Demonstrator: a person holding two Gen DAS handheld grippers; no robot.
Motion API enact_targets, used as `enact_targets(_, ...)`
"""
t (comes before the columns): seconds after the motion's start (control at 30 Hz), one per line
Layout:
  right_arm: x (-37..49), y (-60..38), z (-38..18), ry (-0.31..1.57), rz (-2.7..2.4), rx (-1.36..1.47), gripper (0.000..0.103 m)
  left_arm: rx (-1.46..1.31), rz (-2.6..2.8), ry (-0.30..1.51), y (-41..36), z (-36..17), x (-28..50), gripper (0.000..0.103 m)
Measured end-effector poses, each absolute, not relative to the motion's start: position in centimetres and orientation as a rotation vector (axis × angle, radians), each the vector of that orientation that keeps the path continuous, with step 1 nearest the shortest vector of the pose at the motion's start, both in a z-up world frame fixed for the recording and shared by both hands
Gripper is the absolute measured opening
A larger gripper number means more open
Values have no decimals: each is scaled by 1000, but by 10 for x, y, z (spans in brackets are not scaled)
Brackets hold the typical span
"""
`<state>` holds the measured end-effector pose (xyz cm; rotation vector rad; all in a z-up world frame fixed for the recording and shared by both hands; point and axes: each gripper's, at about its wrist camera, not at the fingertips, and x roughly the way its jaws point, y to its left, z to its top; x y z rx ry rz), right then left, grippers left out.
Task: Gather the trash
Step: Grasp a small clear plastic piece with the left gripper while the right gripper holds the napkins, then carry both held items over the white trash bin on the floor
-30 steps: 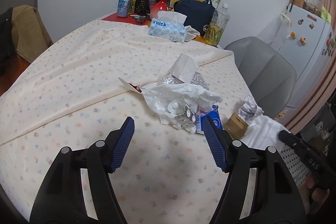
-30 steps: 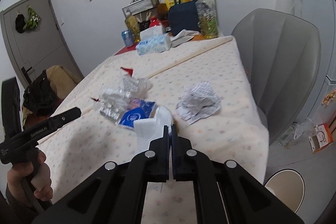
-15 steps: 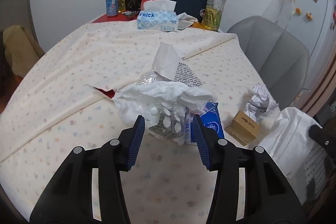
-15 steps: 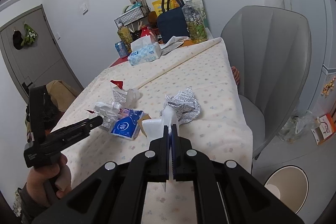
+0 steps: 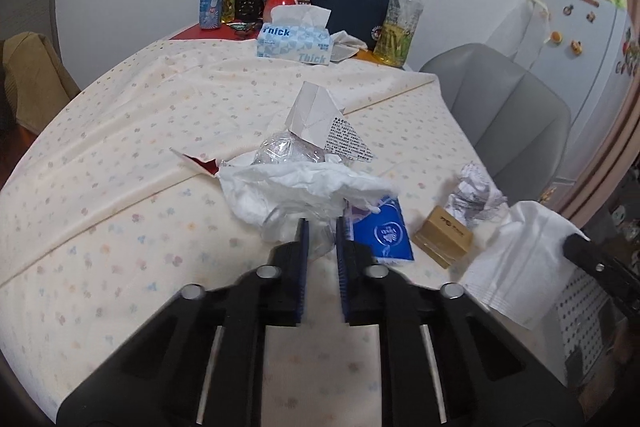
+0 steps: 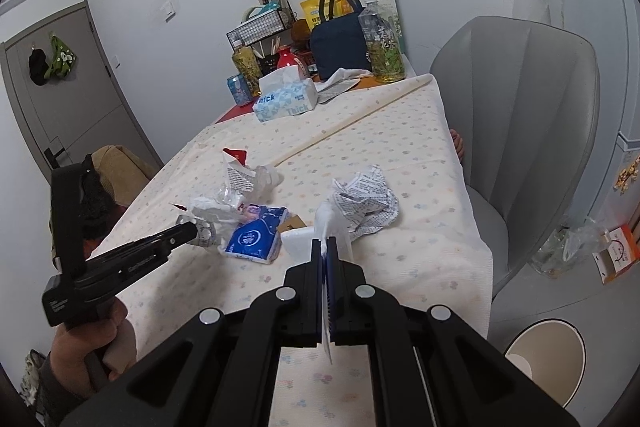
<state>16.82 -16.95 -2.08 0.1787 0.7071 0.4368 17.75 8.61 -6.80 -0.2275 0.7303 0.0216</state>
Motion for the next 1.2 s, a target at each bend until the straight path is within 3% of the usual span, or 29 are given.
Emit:
enact_targets(0.63, 130, -161, 18, 619, 443, 123, 3, -354, -118, 623, 87, -50, 106, 8)
enact_targets(1.2, 108, -235, 37, 556, 325, 152, 3, -265, -229, 611, 3, -24, 131, 8)
